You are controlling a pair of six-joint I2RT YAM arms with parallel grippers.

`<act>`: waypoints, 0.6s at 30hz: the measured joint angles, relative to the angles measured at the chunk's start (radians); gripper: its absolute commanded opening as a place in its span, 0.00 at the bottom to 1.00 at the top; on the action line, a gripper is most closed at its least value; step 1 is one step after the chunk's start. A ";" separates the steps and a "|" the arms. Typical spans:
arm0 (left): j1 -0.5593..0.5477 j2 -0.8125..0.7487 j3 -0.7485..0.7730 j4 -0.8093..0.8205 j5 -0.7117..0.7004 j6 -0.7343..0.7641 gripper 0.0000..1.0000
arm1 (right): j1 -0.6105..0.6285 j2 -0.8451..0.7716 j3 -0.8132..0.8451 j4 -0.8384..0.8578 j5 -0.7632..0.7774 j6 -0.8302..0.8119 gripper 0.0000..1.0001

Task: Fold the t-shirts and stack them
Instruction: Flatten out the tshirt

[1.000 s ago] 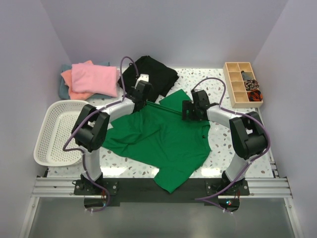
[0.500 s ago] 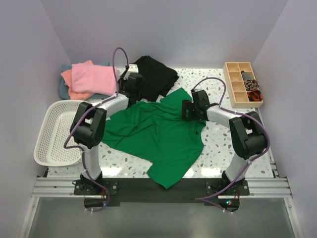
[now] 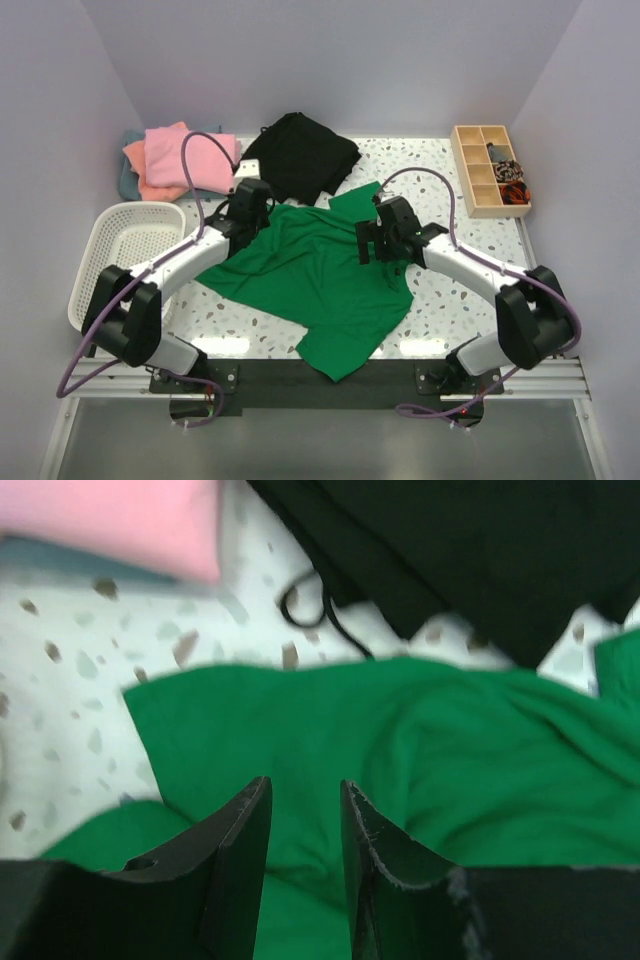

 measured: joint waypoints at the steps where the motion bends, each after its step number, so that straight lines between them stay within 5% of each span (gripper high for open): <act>1: -0.010 -0.025 -0.034 -0.008 0.024 -0.021 0.39 | 0.020 -0.032 -0.012 -0.002 -0.002 0.001 0.99; 6: -0.026 -0.056 -0.157 -0.042 0.087 -0.076 0.39 | 0.068 -0.129 -0.067 -0.002 -0.091 0.021 0.99; 18: -0.026 -0.057 -0.212 -0.087 0.099 -0.127 0.39 | 0.165 -0.017 -0.163 0.090 -0.237 0.133 0.99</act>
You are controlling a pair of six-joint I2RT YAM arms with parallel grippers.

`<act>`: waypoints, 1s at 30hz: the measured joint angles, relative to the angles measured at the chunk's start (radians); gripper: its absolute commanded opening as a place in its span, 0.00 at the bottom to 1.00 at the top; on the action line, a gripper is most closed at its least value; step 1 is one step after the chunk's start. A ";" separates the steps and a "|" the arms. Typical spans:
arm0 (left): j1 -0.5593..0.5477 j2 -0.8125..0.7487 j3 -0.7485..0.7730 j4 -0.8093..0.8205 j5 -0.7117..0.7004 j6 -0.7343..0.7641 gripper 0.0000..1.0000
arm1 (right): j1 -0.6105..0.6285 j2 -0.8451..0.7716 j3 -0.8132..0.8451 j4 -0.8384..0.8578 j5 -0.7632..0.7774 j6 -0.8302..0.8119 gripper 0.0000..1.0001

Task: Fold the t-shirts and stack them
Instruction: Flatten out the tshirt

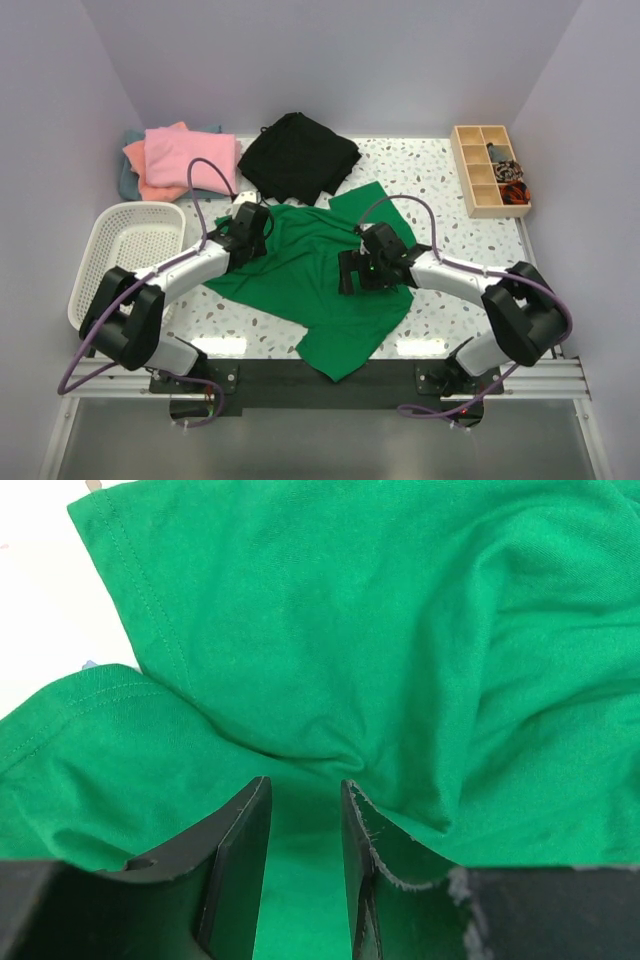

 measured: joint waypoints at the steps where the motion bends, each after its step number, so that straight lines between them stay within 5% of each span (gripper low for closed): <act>1: 0.000 0.000 0.000 -0.002 0.001 0.000 0.39 | 0.003 0.000 -0.006 0.008 0.005 0.018 0.99; 9: 0.000 -0.027 0.000 -0.015 0.030 0.005 0.43 | 0.096 -0.156 -0.122 -0.074 0.189 0.211 0.99; 21: 0.000 -0.069 0.000 -0.016 0.049 0.009 0.48 | 0.196 -0.514 -0.103 -0.792 0.425 0.515 0.99; 25: 0.002 -0.061 0.002 -0.007 0.042 0.009 0.48 | 0.196 -0.499 0.056 -0.868 0.541 0.502 0.99; 30: 0.024 0.042 0.069 0.002 -0.009 0.009 0.50 | 0.195 -0.320 0.225 -0.763 0.610 0.357 0.99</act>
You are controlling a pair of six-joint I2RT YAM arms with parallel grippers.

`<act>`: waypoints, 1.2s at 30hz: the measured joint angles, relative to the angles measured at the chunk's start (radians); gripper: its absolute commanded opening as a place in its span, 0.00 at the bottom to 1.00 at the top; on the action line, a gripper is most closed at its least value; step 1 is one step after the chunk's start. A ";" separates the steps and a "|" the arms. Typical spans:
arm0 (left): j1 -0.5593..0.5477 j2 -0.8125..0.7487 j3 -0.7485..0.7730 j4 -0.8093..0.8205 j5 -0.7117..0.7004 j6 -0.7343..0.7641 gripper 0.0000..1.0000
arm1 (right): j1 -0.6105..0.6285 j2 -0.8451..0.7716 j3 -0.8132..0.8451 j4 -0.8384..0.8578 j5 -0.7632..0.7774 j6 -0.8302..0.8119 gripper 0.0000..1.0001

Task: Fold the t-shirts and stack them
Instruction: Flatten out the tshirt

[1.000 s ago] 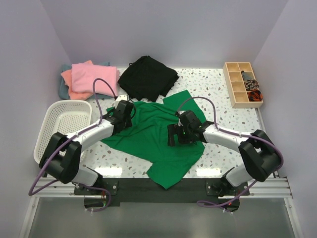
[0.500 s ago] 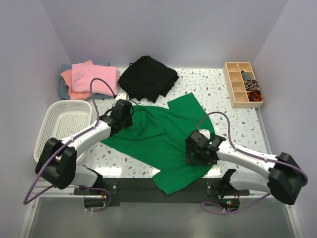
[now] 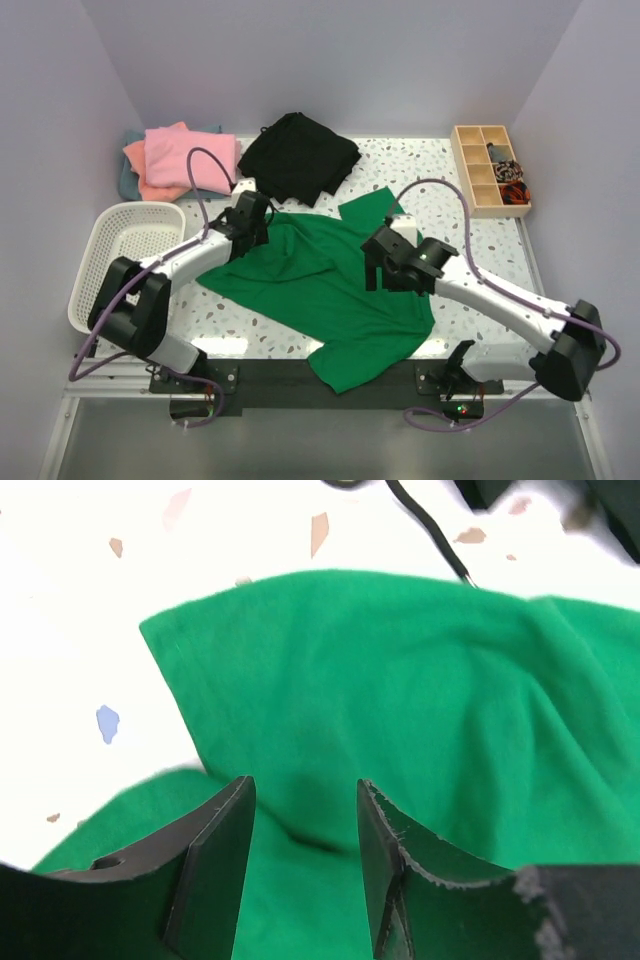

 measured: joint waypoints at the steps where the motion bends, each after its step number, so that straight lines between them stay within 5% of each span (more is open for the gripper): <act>1: 0.009 0.021 0.015 0.003 -0.008 0.000 0.50 | 0.000 0.047 0.018 0.051 -0.006 -0.034 0.99; 8: 0.065 0.147 0.073 0.041 -0.029 0.001 0.51 | -0.001 0.274 0.019 0.357 -0.199 -0.158 0.99; 17: 0.119 0.278 0.078 0.140 -0.018 0.019 0.51 | 0.007 0.310 -0.185 0.563 -0.441 -0.172 0.99; 27: 0.241 0.371 0.142 0.300 0.088 0.054 0.47 | 0.009 0.219 -0.329 0.684 -0.457 -0.117 0.99; 36: 0.282 0.521 0.370 0.243 0.153 0.110 0.47 | 0.050 0.083 -0.437 0.684 -0.427 -0.019 0.99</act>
